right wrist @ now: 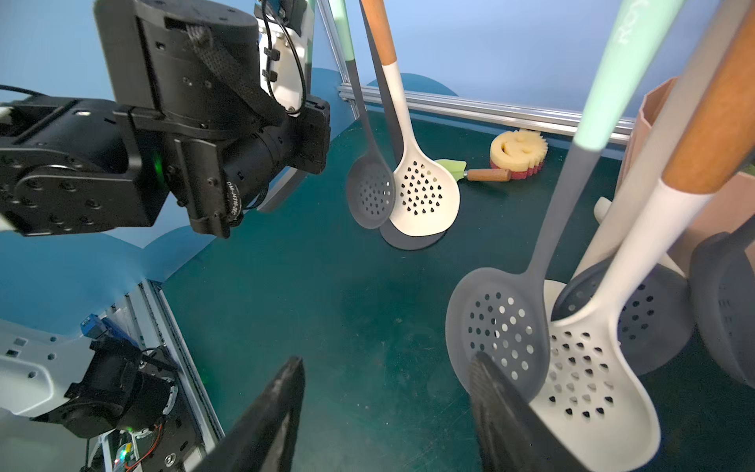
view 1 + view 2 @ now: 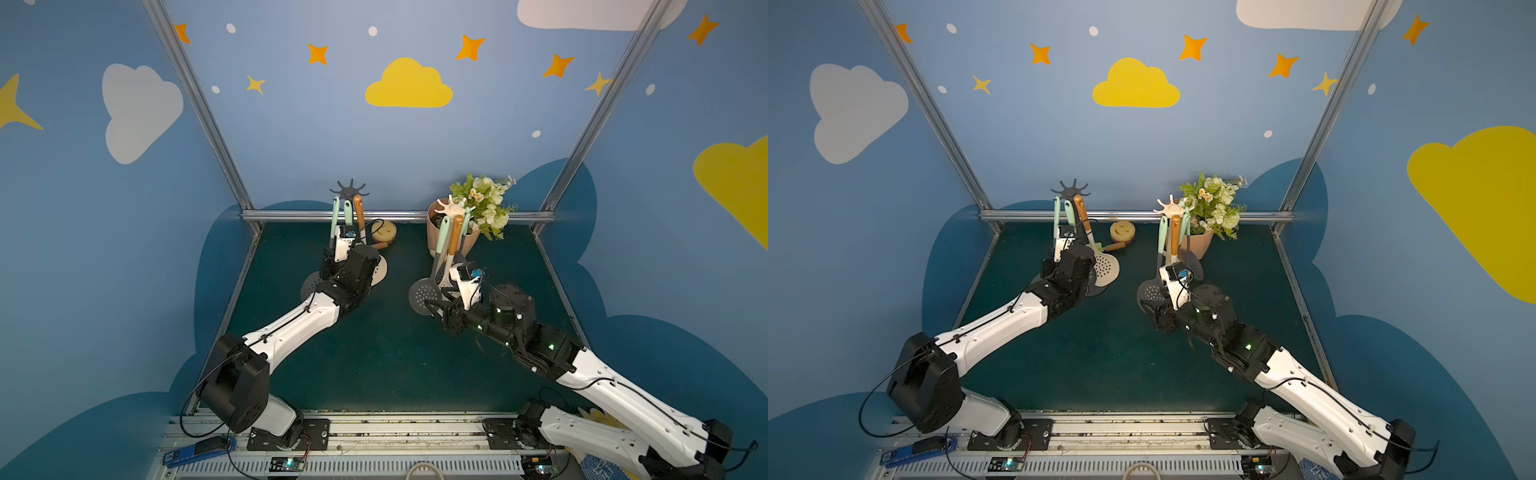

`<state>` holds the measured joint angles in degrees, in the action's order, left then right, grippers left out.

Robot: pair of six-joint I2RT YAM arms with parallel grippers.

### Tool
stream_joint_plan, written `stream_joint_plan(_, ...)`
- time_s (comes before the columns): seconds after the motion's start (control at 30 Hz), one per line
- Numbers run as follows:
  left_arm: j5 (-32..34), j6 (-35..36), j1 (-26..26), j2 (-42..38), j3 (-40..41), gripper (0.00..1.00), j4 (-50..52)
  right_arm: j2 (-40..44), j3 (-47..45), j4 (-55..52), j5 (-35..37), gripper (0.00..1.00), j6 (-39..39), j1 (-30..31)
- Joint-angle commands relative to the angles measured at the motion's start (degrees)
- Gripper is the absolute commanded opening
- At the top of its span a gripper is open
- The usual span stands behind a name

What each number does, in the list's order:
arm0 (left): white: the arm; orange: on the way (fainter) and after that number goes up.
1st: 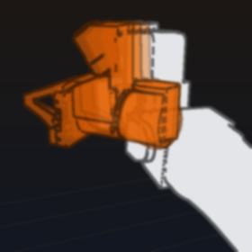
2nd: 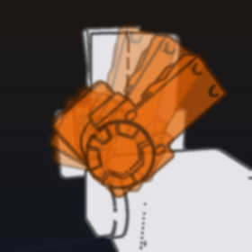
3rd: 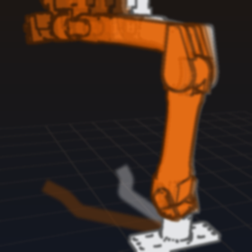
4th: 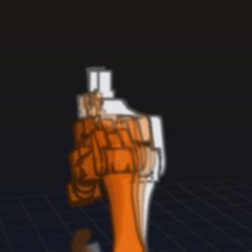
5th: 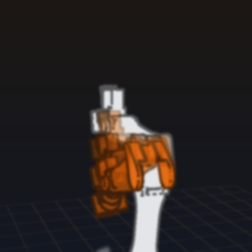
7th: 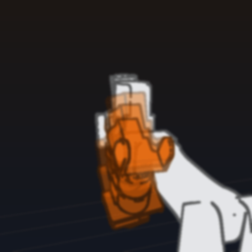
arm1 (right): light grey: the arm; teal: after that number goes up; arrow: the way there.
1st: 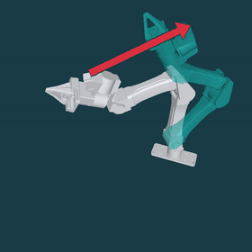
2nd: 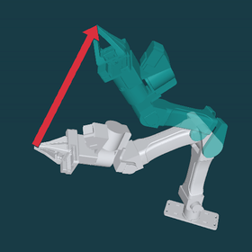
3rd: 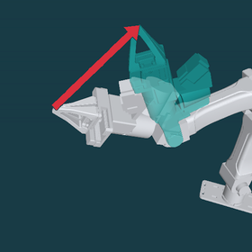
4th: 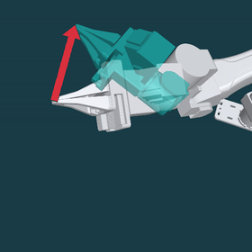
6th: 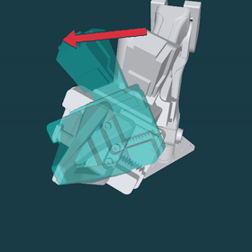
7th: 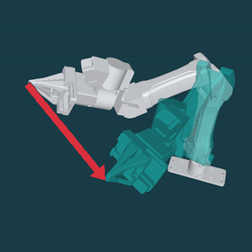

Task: Hang the skimmer on the kitchen utensil rack
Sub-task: Hang the skimmer on the rack.

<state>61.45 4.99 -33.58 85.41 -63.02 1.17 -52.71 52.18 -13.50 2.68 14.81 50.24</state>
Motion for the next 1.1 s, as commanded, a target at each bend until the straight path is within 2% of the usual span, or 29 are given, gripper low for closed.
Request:
stream_joint_plan(0.0, -1.8, -0.6, -0.1, 1.2, -0.1, 0.20, 7.7, 1.2, -0.9, 1.4, -0.8, 0.64, 0.8, -0.6)
stream_joint_plan(0.13, -2.7, -1.9, -0.1, 0.8, -0.7, 0.36, 10.8, 1.2, -1.5, 1.9, -1.4, 0.65, 1.0, -1.0)
stream_joint_plan(0.33, -5.8, -3.0, -0.1, -0.7, -3.1, 0.47, 14.1, 1.7, -1.8, 2.3, -1.6, 0.65, 1.0, -1.6)
stream_joint_plan(0.6, -15.7, -9.9, 0.4, -6.0, -4.2, 0.73, 21.8, 2.6, -1.7, -0.6, -0.4, 0.68, -0.6, -2.4)
stream_joint_plan(0.8, -22.6, -14.7, 1.7, -14.4, 0.1, 0.89, 25.6, 3.6, -0.5, -5.8, 3.9, 0.72, -3.8, -3.8)
stream_joint_plan(0.93, -26.8, -16.3, 3.4, -22.8, 4.9, 0.99, 25.5, 5.4, -0.5, -8.1, 8.3, 0.82, -6.0, -6.3)
stream_joint_plan(1.07, -30.3, -16.8, 7.0, -30.4, 8.0, 1.00, 25.7, 7.1, -0.8, -9.1, 12.0, 0.90, -7.0, -11.0)
